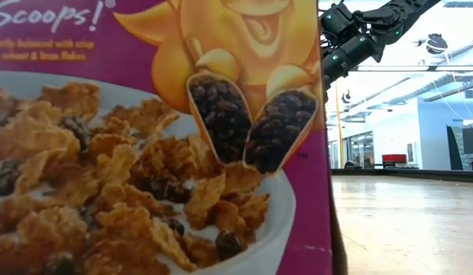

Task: Pick & Place Kitchen Items
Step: Put the black spice bottle into the orange basket

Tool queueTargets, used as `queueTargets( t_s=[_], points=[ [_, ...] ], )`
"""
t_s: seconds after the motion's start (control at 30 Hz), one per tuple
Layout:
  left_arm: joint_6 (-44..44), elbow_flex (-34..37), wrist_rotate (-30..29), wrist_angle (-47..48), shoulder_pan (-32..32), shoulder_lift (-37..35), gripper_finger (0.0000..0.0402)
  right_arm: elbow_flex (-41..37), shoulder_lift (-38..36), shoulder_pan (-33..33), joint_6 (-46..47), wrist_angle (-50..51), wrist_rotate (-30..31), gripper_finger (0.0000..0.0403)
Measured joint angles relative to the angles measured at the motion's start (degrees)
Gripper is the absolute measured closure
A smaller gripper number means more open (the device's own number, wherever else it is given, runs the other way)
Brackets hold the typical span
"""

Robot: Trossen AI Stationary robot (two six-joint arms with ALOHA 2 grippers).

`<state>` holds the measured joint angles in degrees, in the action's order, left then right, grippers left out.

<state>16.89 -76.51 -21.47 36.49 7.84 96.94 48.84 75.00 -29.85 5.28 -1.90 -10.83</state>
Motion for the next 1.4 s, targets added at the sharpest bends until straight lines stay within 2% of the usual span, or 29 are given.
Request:
queueTargets(
  t_s=[0.27, 0.47, 0.53, 0.77, 1.0, 1.23, 1.4],
  points=[
    [-14.68, 0.00, 1.56, 16.09, -4.77, -6.97, 0.0203, -0.02, 0.00, -0.01, -0.33, -0.01, 0.00, 0.0271],
    [-25.03, 0.00, 10.51, 22.05, -10.25, -12.03, 0.0203, -0.02, 0.00, 0.00, -0.39, -0.02, 0.00, 0.0271],
    [-29.09, 0.00, 11.46, 23.05, -12.44, -13.37, 0.0204, -0.02, 0.00, -0.02, -0.40, -0.02, 0.00, 0.0271],
    [-42.61, 0.00, 11.56, 28.62, -19.54, -15.28, 0.0204, -0.04, 0.00, 0.00, -1.48, -0.02, 0.00, 0.0271],
    [-60.78, 0.00, 11.56, 37.16, -25.52, -15.25, 0.0204, -0.03, 0.00, 0.00, -1.68, -0.04, 0.00, 0.0271],
    [-68.96, 0.00, 10.76, 37.97, -30.88, -15.25, 0.0204, -0.02, 0.00, -0.02, -1.68, -0.02, 0.00, 0.0271],
    [-75.46, 0.00, 6.73, 39.09, -34.87, -15.22, 0.0203, -0.02, 0.00, -0.02, -1.68, -0.02, 0.00, 0.0271]
  ],
)
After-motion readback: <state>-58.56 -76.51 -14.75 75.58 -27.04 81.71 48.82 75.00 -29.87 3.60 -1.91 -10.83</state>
